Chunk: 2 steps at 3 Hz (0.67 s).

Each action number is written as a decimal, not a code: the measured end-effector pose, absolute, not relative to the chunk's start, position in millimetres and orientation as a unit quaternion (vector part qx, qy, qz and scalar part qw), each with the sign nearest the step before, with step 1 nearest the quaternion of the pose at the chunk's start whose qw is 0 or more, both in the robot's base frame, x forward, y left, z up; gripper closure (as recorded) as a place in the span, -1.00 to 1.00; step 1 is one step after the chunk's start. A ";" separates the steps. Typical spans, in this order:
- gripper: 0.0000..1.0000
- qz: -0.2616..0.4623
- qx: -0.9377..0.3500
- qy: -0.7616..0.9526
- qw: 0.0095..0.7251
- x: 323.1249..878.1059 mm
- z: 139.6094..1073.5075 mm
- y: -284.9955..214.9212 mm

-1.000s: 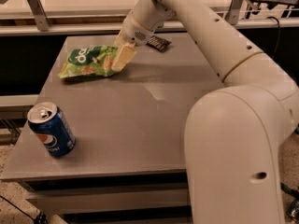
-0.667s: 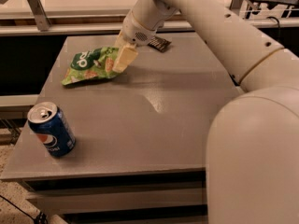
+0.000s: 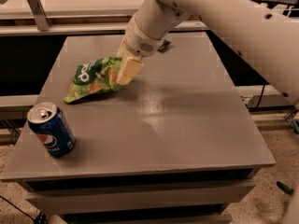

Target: Move green rice chip bag near pepsi can

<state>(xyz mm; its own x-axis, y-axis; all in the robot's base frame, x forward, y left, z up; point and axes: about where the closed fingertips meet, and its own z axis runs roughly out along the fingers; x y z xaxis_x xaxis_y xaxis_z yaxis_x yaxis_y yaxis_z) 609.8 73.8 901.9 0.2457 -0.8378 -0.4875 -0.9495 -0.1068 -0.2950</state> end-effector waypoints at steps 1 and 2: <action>1.00 0.102 -0.740 0.594 0.297 575.7 901.8 57.8; 0.65 0.129 -0.746 0.574 0.311 543.3 897.7 43.8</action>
Offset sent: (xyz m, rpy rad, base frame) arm -0.1086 -0.0522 -0.0072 0.1594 0.0002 0.1387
